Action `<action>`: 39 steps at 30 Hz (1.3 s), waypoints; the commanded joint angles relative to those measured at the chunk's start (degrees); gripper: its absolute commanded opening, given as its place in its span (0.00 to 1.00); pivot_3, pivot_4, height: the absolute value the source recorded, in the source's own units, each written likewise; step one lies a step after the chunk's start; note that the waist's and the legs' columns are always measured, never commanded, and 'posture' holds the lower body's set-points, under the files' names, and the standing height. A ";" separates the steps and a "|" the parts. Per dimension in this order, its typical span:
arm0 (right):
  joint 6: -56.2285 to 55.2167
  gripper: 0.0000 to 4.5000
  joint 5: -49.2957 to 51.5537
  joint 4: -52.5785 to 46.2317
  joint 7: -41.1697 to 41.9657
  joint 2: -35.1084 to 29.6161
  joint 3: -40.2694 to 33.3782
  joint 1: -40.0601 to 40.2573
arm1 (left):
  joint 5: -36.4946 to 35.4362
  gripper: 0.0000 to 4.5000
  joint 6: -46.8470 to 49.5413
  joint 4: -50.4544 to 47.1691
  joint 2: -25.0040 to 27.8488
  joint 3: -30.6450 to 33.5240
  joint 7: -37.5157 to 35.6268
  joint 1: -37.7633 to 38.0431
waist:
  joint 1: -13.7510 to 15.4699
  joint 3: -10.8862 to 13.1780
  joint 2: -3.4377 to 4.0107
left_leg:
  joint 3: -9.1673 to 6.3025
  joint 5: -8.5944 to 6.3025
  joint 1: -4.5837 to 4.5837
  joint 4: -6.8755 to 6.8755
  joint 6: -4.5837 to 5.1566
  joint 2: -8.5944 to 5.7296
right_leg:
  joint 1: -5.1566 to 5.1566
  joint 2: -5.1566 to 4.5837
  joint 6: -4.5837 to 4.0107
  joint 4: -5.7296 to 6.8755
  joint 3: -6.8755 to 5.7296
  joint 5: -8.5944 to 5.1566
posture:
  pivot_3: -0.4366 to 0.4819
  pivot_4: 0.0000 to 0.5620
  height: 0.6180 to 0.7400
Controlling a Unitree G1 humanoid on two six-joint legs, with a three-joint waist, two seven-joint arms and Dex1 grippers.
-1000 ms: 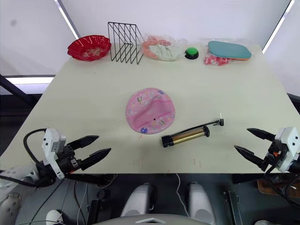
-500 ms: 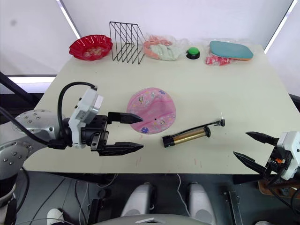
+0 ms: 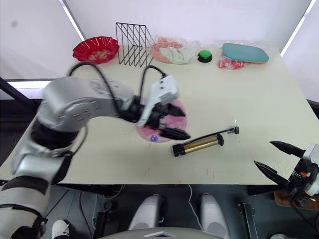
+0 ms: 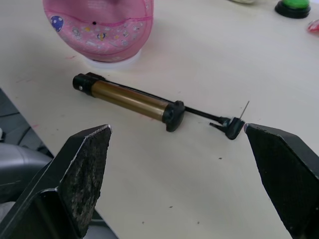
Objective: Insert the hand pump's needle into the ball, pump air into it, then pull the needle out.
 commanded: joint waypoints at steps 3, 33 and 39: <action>-0.94 1.00 0.14 -1.13 -1.33 1.32 -1.48 0.44 | 12.53 0.98 -8.70 8.95 -6.64 -6.94 1.36 -1.84 | -0.29 0.00 0.00 | 0.00 -0.01 -0.03 -0.02 0.01 -0.06 | -0.02 0.00 0.05 0.00 0.10 -0.03 | 0.48 0.27 1.00; -2.06 1.00 -1.97 -2.39 -4.27 4.30 2.50 -0.38 | 46.04 0.42 -32.27 46.97 -32.29 -16.10 -0.74 2.73 | -0.43 -0.05 0.05 | -0.02 -0.11 -0.07 0.06 0.21 -0.48 | 0.08 0.07 0.34 0.02 0.87 -0.20 | 0.48 0.27 1.00; -2.31 1.00 -1.82 -2.71 -4.34 4.61 1.97 0.76 | 46.29 0.42 -32.54 50.74 -34.35 -12.15 -3.82 1.71 | -0.27 -0.05 0.05 | -0.06 -0.15 -0.18 0.04 0.27 -0.49 | -0.01 0.09 0.35 0.02 0.87 -0.21 | 0.48 0.27 1.00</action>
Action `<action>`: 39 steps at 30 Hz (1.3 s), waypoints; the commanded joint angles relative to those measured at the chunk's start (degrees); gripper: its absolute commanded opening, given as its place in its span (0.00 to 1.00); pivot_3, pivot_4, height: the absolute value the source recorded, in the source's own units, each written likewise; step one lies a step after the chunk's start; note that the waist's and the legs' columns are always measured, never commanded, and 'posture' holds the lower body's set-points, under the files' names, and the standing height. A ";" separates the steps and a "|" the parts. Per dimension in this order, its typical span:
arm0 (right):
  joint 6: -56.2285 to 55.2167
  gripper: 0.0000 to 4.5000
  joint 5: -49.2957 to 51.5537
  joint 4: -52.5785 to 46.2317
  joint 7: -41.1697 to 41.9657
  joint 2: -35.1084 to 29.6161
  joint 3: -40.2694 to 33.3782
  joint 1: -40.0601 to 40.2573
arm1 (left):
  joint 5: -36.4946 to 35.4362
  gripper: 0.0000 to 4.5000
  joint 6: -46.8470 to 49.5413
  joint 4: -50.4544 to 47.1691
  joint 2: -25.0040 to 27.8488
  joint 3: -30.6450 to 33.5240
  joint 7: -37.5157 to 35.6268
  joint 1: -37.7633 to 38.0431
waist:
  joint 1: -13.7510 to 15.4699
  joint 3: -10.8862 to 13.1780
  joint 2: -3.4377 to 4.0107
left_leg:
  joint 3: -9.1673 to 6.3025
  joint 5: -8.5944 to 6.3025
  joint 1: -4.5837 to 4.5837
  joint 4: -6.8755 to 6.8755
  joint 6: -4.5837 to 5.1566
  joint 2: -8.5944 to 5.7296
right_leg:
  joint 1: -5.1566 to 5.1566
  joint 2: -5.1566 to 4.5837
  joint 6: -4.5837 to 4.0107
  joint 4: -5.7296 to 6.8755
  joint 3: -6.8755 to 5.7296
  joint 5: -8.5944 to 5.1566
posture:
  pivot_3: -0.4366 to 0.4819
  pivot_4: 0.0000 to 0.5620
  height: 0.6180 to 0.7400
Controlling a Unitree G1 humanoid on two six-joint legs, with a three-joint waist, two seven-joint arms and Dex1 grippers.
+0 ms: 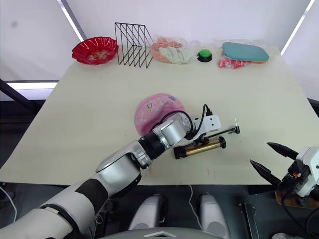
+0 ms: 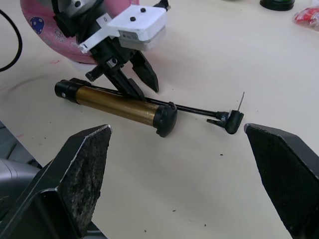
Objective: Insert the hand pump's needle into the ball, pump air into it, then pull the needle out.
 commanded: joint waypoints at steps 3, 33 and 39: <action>-1.56 1.00 0.48 -2.13 -0.09 0.44 -1.29 1.28 | 0.33 0.42 -0.29 0.61 -2.17 2.53 -5.14 -1.29 | 0.11 0.00 0.00 | 0.00 -0.03 -0.01 0.00 0.04 -0.01 | 0.00 -0.01 0.05 0.00 0.00 -0.03 | 0.48 0.27 1.00; -1.13 1.00 0.52 -3.48 -2.74 1.63 -1.54 5.22 | -1.07 0.04 2.10 -11.55 -5.39 14.96 -3.77 8.01 | -0.03 -0.02 0.04 | 0.00 -0.07 0.03 -0.02 0.09 -0.03 | 0.01 -0.02 0.17 0.02 0.03 0.13 | 0.48 0.27 1.00; 4.52 1.00 4.42 -2.94 -6.13 0.52 -1.65 1.06 | -4.35 0.04 3.52 -30.71 1.27 16.73 -4.70 17.90 | -0.45 -0.07 0.12 | 0.03 -0.07 0.12 0.00 0.09 -0.02 | 0.06 -0.02 0.20 0.06 0.09 0.07 | 0.48 0.27 1.00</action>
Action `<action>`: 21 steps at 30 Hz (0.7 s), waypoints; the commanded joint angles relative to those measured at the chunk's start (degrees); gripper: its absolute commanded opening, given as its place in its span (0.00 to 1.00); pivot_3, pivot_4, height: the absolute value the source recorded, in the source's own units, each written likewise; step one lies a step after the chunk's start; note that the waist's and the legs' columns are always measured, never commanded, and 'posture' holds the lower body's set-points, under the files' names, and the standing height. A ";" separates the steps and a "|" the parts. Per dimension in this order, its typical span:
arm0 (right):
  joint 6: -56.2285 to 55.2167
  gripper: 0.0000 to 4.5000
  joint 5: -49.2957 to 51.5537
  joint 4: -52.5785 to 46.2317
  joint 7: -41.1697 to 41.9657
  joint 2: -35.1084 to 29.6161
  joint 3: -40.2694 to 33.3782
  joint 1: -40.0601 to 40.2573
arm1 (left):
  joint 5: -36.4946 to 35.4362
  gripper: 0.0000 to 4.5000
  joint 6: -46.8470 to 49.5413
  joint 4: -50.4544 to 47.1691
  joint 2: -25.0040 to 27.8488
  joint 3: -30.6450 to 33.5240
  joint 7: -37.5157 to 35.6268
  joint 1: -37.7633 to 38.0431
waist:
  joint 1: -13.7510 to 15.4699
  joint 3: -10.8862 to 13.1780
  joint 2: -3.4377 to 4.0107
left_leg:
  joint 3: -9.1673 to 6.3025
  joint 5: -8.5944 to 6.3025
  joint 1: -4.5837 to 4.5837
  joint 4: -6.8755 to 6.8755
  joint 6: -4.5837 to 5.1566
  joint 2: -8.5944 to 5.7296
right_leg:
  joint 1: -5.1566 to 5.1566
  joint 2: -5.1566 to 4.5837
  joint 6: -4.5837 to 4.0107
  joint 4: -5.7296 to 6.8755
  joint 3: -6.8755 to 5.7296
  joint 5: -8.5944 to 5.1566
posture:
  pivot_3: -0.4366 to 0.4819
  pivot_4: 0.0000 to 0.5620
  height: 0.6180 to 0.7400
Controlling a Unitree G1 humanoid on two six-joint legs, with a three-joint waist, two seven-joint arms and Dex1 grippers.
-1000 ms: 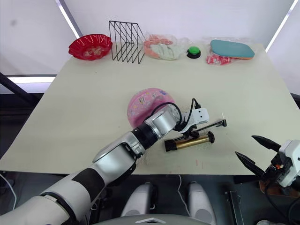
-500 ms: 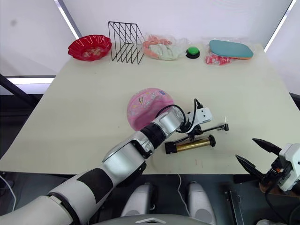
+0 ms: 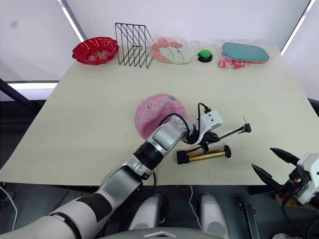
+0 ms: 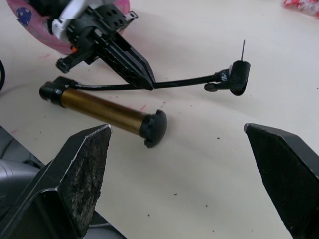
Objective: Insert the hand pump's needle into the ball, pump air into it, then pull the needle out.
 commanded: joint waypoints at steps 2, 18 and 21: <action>7.22 1.00 6.06 -1.84 -5.50 -0.85 -1.32 -4.25 | -3.93 0.04 -0.94 -13.71 4.05 2.93 -1.11 6.88 | -0.27 -0.02 0.04 | 0.01 0.00 0.06 -0.01 0.00 0.01 | 0.00 0.01 -0.13 0.04 0.04 0.08 | 0.48 0.27 1.00; 29.23 1.00 26.35 -0.83 -17.52 -2.33 4.80 -25.38 | -11.63 0.04 -9.15 -22.59 5.82 7.34 0.77 16.94 | 0.11 -0.06 0.10 | -0.01 0.01 0.05 0.15 0.01 -0.04 | 0.08 0.00 -0.08 0.10 0.06 0.17 | 0.48 0.27 1.00; 30.67 1.00 27.28 -0.50 -17.55 -2.93 4.87 -26.23 | -11.90 0.04 -9.31 -22.60 5.99 7.21 1.05 17.03 | 0.32 -0.06 0.10 | -0.09 0.01 0.02 0.15 0.01 -0.04 | 0.08 0.01 -0.08 0.10 -0.01 0.16 | 0.48 0.27 1.00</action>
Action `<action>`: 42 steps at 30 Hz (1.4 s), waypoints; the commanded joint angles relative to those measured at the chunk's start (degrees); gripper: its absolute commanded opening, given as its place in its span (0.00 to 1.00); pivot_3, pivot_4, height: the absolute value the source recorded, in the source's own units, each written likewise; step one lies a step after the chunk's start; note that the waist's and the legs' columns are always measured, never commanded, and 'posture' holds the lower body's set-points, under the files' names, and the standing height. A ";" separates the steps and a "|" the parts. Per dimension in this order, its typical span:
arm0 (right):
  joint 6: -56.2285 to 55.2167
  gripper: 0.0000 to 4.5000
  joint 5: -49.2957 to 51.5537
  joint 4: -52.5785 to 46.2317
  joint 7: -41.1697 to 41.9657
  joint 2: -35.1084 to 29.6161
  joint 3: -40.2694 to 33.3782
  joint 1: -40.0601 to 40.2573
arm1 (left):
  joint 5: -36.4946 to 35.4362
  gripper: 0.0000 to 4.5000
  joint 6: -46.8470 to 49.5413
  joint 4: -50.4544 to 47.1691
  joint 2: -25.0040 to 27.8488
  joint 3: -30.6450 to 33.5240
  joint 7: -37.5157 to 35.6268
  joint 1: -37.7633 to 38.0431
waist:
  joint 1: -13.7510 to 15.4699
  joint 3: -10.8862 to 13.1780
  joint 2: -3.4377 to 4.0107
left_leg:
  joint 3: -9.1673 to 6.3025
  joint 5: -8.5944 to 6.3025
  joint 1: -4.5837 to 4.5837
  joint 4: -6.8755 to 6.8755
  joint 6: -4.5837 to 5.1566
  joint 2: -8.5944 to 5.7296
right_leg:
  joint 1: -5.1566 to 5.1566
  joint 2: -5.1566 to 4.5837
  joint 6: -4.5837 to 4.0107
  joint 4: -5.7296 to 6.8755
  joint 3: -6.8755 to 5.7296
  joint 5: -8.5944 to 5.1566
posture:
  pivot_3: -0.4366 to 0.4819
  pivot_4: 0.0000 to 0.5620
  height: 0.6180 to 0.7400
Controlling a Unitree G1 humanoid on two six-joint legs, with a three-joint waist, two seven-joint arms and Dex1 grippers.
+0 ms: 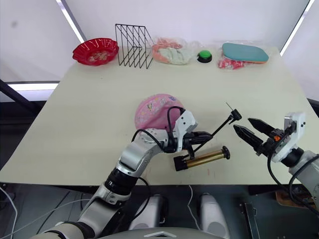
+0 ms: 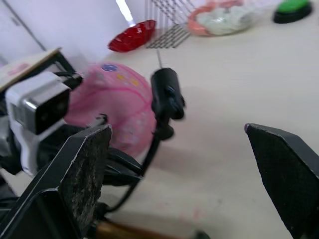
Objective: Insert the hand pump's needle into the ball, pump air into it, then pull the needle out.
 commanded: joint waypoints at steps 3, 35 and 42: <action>1.55 1.00 2.51 -0.48 -0.78 -0.89 -0.58 -2.32 | -1.51 0.04 -1.69 -2.28 -0.06 0.01 0.38 -0.43 | -0.10 0.00 0.00 | 0.02 -0.01 -0.02 0.00 0.01 0.00 | 0.00 -0.01 0.01 -0.03 0.00 0.00 | 0.48 0.27 1.00; 0.00 1.00 -0.18 1.68 -1.80 2.18 2.97 -8.37 | -3.35 0.04 -1.44 -3.72 2.03 -1.18 0.58 -0.38 | -0.19 0.00 0.00 | 0.01 -0.01 -0.01 0.00 0.02 0.00 | -0.01 0.01 0.01 -0.01 0.00 0.00 | 0.48 0.27 1.00; -0.63 0.94 -0.24 2.59 -1.38 2.47 2.93 -8.53 | -3.43 0.01 -1.67 -3.46 1.98 -1.16 0.57 -0.45 | -0.20 0.00 0.00 | 0.01 -0.01 0.00 -0.01 0.02 0.00 | -0.01 0.01 0.01 -0.01 0.00 0.00 | 0.48 0.27 1.00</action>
